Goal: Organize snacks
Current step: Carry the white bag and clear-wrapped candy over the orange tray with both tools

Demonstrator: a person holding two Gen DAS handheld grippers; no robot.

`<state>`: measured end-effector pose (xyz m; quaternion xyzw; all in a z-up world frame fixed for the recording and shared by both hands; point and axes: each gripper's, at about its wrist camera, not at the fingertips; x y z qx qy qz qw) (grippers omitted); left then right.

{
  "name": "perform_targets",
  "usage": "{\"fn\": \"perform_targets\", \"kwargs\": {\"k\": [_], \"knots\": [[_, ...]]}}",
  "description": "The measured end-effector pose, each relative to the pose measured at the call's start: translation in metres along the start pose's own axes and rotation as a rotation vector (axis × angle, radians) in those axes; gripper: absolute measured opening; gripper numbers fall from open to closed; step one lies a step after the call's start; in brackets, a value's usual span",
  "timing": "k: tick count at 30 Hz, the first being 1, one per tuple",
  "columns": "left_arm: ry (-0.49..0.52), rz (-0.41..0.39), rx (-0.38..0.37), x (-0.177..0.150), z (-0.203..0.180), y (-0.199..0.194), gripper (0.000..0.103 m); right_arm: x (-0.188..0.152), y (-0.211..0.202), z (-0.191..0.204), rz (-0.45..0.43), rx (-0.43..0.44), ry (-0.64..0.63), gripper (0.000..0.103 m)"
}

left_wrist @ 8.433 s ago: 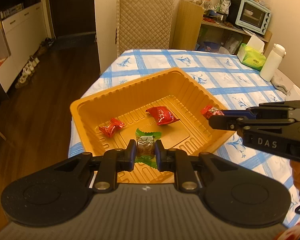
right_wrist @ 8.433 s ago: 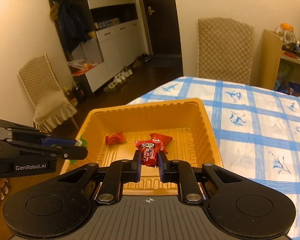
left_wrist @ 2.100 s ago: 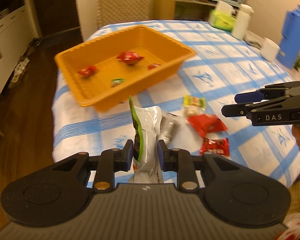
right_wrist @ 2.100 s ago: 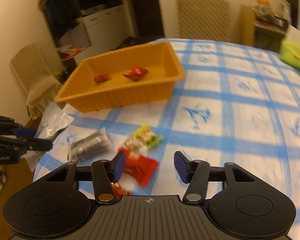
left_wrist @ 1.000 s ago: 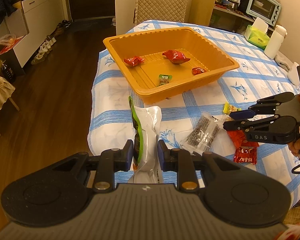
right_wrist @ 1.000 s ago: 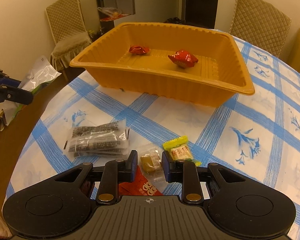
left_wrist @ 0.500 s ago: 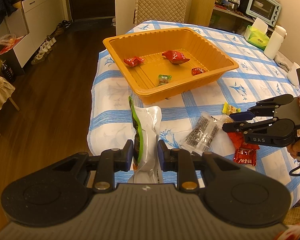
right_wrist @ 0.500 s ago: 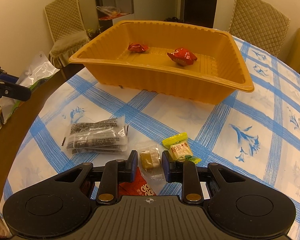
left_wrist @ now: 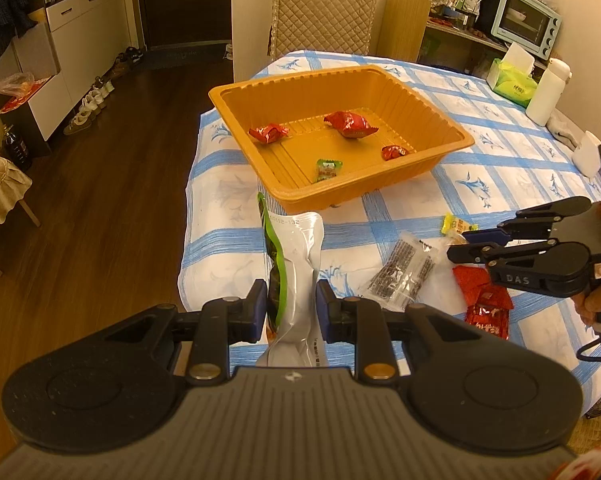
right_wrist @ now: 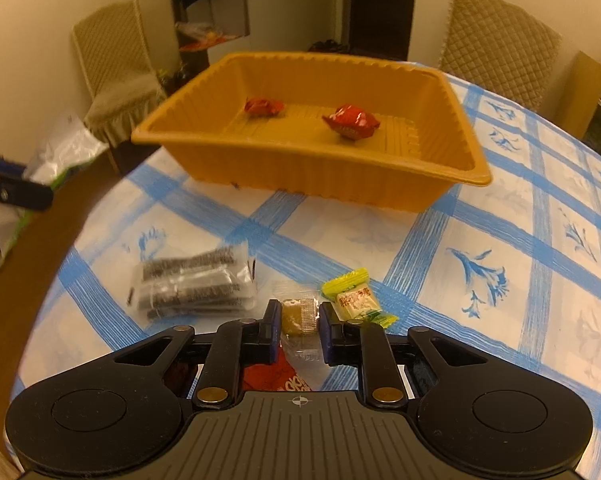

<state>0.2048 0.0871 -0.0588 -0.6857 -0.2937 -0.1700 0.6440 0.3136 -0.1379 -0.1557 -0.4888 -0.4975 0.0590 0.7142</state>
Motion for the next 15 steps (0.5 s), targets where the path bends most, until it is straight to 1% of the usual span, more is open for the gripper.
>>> {"fn": "perform_targets", "kwargs": {"k": [8, 15], "knots": [[0.002, -0.034, -0.032, 0.016, -0.006, -0.005, 0.023, 0.011, -0.036, -0.015, -0.068, 0.016, 0.118, 0.020], [0.031, -0.075, -0.062, 0.044, -0.019, 0.000, 0.023, 0.027, -0.060, -0.028, -0.128, 0.014, 0.185, 0.020]]}}
Point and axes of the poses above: each gripper's, at about its wrist camera, not at the fingertips, and y roughly the way its jaws point, z to its left, x to its top, and after that the axes turned 6 degrees about -y, right-handed
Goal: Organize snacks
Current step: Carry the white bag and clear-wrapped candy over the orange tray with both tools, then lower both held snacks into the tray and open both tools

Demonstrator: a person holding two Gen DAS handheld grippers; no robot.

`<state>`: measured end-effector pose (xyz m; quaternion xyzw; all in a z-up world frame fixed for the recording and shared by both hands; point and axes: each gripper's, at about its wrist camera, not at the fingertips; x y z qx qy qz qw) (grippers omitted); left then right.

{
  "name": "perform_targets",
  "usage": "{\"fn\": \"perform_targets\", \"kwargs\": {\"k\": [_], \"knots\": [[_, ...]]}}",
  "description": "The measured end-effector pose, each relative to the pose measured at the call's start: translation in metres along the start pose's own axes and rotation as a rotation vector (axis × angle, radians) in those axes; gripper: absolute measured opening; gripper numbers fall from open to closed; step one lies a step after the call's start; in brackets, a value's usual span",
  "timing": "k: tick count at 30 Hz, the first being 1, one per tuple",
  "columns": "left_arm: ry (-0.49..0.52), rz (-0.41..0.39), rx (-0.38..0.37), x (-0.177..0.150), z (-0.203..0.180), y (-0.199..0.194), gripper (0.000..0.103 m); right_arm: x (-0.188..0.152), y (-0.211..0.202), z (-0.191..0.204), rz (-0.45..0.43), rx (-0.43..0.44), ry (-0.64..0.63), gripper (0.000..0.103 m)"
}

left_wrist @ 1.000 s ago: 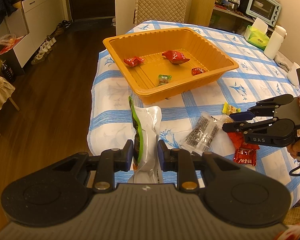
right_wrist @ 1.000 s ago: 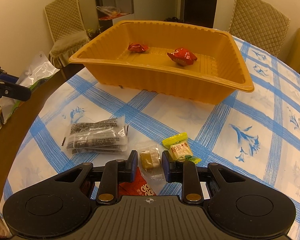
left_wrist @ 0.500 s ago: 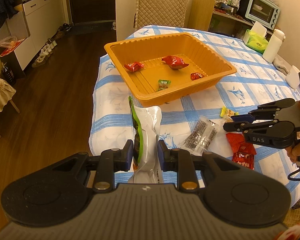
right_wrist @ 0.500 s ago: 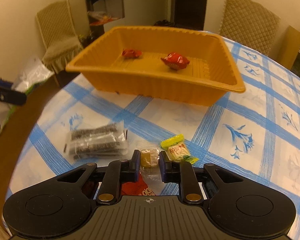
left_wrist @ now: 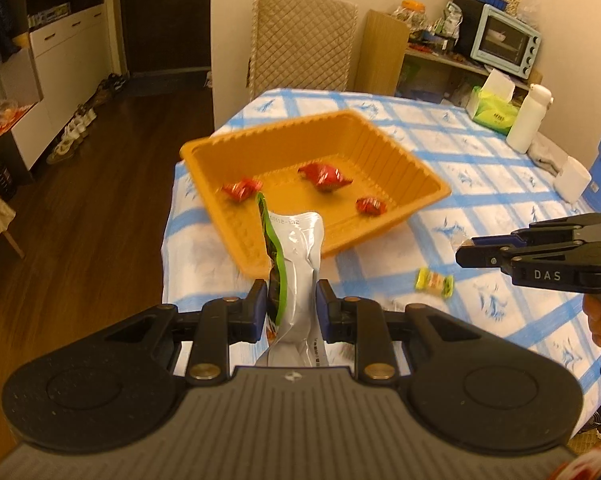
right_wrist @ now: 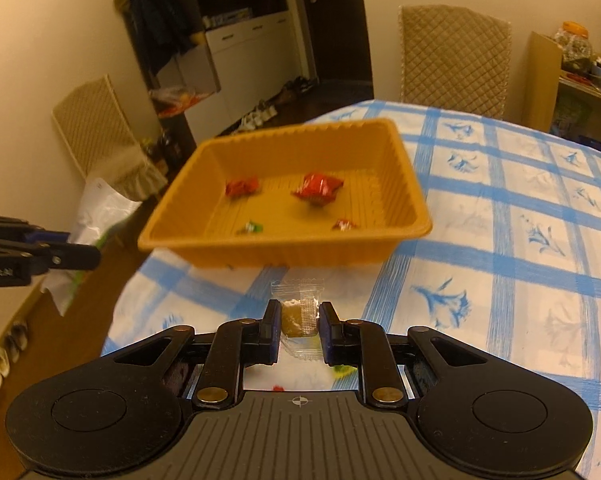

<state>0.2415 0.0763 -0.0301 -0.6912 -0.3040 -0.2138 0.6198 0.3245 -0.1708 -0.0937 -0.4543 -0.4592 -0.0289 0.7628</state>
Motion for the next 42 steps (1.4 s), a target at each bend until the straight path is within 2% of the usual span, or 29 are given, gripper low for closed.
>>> {"fn": "perform_targets", "kwargs": {"k": [12, 22, 42], "knots": [[0.037, -0.038, -0.020, 0.048, -0.010, 0.027, 0.023, 0.040, -0.005, -0.012, -0.076, -0.026, 0.045, 0.020], [0.059, -0.035, -0.013, 0.076, -0.009, 0.057, 0.023, 0.073, 0.013, -0.020, -0.108, -0.048, 0.054, 0.020], [0.080, 0.026, -0.019, 0.114, 0.002, 0.118, 0.023, 0.107, 0.067, -0.035, -0.072, -0.099, 0.066, 0.020]]}}
Point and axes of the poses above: each gripper's, at about its wrist camera, not at the fingertips, and y roughly the way its jaws point, z to its left, x to its top, and after that the axes turned 6 degrees about -y, right-handed
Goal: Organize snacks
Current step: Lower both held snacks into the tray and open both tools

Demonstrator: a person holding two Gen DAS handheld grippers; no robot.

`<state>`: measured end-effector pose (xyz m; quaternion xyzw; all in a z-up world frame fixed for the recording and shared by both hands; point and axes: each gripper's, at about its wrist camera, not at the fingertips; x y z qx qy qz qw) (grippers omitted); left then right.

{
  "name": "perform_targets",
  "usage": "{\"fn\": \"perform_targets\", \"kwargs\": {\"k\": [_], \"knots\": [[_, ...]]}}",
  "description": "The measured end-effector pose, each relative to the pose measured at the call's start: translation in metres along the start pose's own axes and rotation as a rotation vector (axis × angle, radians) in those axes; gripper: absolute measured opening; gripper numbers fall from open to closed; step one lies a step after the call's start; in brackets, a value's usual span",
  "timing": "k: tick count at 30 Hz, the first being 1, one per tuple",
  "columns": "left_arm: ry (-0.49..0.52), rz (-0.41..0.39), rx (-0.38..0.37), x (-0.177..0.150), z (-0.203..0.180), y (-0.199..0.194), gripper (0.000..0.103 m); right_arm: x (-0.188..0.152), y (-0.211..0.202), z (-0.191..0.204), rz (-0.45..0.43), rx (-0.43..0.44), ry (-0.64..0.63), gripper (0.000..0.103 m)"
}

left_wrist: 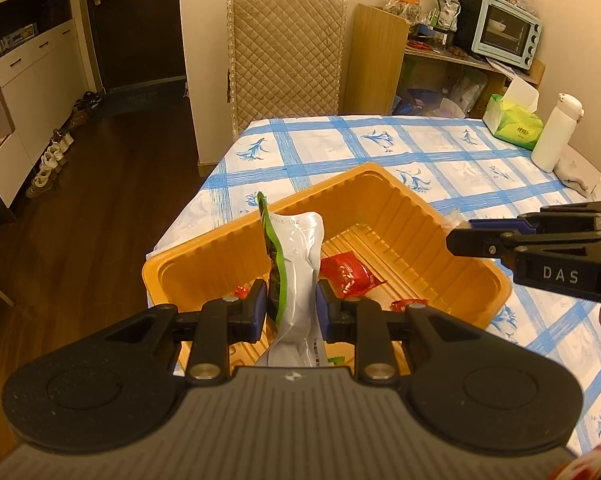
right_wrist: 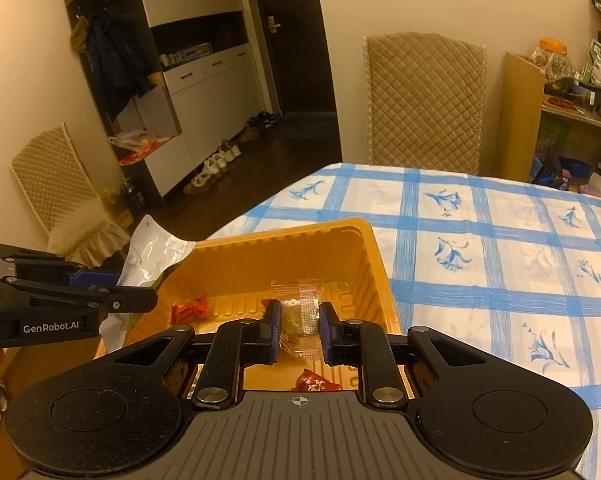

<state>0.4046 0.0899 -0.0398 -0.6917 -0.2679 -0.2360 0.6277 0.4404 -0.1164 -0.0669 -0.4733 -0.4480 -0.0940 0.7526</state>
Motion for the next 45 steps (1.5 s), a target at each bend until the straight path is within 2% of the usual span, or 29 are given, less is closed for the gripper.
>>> {"fn": "perform_targets", "kwargs": {"k": [14, 22, 31, 33, 34, 45], "knots": [[-0.002, 0.084, -0.001, 0.000, 0.001, 0.042, 0.023, -0.005, 0.039, -0.004, 0.072, -0.022, 0.008, 0.020], [-0.003, 0.138, 0.004, -0.004, 0.004, 0.061, 0.023, -0.007, 0.050, -0.007, 0.092, -0.025, 0.013, 0.020], [-0.010, 0.162, 0.011, -0.005, 0.006, 0.069, 0.024, -0.006, 0.054, -0.006, 0.098, -0.023, 0.015, 0.020], [-0.024, 0.164, 0.008, -0.004, 0.008, 0.069, 0.036, -0.006, 0.054, -0.006, 0.097, -0.024, 0.016, 0.020], [-0.028, 0.160, 0.004, -0.003, 0.008, 0.068, 0.039, -0.005, 0.054, -0.005, 0.097, -0.025, 0.016, 0.020], [-0.045, 0.142, -0.009, 0.000, 0.011, 0.056, 0.048, -0.003, 0.053, -0.005, 0.090, -0.029, 0.018, 0.020]]}}
Point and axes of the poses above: each gripper's, at about its wrist camera, not at the fingertips, and y roughly the way its jaws point, z to its left, x to its top, and after that the axes turned 6 degrees about -y, right-handed
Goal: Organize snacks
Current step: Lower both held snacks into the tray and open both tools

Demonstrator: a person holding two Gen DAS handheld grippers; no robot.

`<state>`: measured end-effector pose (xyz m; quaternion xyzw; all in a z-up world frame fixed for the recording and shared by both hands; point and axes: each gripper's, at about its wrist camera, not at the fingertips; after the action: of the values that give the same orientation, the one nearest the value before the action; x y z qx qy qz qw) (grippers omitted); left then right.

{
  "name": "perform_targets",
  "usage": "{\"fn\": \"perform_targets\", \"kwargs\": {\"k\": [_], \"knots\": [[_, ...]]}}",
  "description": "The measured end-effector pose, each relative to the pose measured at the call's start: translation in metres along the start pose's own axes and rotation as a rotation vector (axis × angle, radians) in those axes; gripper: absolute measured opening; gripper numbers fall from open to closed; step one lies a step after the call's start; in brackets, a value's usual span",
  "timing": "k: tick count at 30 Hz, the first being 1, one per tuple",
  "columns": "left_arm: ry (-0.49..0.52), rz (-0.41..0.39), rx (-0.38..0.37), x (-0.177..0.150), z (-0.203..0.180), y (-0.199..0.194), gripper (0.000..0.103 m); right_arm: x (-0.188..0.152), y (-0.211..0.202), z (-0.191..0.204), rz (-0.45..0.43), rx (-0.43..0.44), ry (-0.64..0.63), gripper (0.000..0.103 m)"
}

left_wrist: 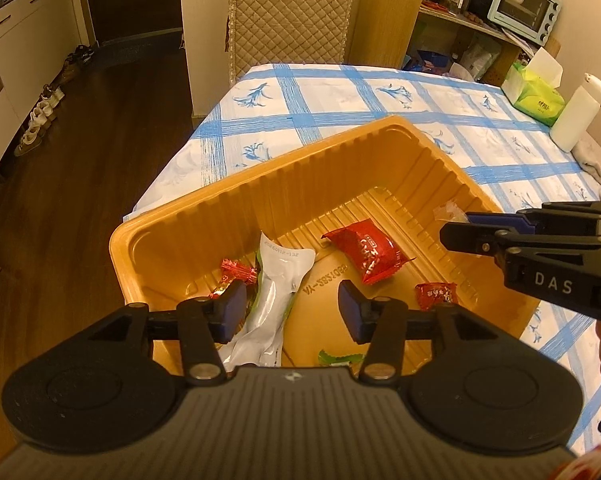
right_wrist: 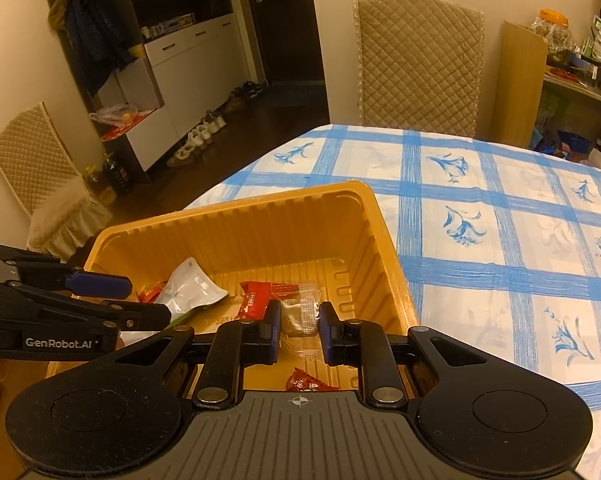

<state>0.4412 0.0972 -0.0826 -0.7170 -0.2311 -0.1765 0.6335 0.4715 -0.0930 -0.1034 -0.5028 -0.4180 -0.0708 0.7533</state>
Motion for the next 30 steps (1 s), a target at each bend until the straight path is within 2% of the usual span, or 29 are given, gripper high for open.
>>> {"fn": "perform_targets", "kwargs": {"k": [7, 17, 19, 21, 23, 30], "knots": [[-0.010, -0.012, 0.000, 0.000, 0.001, -0.007, 0.049, 0.002, 0.001, 0.002, 0.000, 0.007, 0.002, 0.020], [-0.015, -0.024, 0.017, -0.002, 0.003, -0.013, 0.058, 0.004, 0.003, 0.004, 0.000, 0.028, 0.020, 0.021], [-0.017, -0.026, 0.021, -0.003, 0.002, -0.014, 0.062, 0.004, 0.003, 0.006, 0.001, 0.024, 0.012, 0.026], [-0.018, -0.030, 0.023, -0.003, 0.002, -0.016, 0.064, 0.002, 0.000, 0.006, -0.008, 0.034, 0.015, 0.050], [-0.019, -0.032, 0.025, -0.004, 0.001, -0.017, 0.065, 0.000, -0.004, 0.007, -0.034, 0.025, 0.015, 0.060], [-0.023, -0.040, 0.035, -0.007, -0.002, -0.022, 0.070, -0.002, -0.013, 0.004, -0.048, 0.024, 0.020, 0.068]]}}
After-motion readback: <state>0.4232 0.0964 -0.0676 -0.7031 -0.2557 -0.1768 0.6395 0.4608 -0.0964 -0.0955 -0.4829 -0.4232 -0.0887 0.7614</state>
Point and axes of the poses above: each gripper's, at about its wrist camera, not at the fingertips, and y roughly the way its jaws point, z to its left, x to its top, and after that the axes turned 6 degrees about -y, right-handed
